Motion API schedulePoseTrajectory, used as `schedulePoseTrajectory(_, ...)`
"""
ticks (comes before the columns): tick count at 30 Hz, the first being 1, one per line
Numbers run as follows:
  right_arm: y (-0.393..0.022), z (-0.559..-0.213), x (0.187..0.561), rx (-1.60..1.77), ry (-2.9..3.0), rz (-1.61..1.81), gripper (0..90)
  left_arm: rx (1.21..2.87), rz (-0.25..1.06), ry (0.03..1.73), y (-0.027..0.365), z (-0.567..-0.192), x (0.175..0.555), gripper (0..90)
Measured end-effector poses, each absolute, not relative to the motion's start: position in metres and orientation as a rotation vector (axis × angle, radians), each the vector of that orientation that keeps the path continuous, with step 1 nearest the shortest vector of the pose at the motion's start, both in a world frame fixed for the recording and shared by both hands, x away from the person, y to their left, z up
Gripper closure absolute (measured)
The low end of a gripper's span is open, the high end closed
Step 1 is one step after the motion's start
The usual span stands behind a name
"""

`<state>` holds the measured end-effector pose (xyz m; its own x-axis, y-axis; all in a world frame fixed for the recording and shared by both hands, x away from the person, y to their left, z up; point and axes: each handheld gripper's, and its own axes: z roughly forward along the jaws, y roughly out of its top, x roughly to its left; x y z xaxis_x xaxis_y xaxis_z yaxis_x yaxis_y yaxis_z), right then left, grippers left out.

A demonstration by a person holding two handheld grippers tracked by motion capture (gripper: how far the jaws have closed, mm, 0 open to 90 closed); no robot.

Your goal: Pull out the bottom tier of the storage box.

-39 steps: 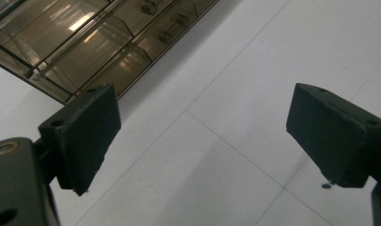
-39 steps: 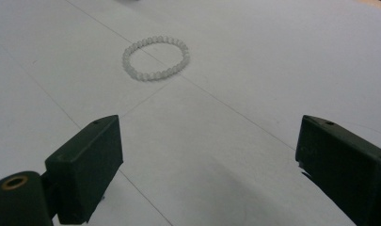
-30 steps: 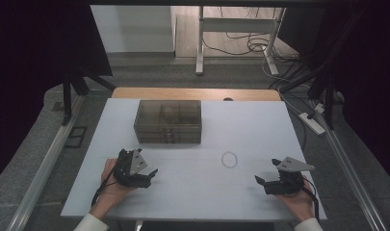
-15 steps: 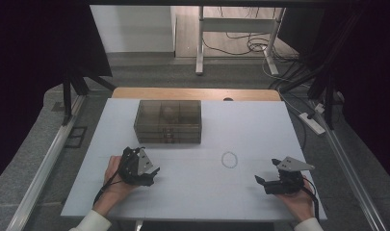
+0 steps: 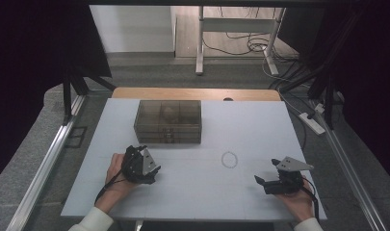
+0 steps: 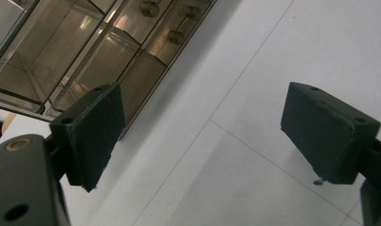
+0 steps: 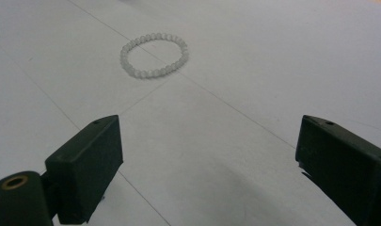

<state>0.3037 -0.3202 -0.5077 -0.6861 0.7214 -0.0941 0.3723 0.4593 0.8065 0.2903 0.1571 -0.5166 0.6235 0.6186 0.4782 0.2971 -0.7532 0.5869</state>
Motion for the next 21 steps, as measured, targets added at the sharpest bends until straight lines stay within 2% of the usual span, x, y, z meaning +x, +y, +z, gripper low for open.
schedulePoseTrajectory(21,-0.319,-0.509,0.304,0.918,2.289,1.105,7.6,2.435,1.067,0.664,0.146,-0.524,0.299,20.1)
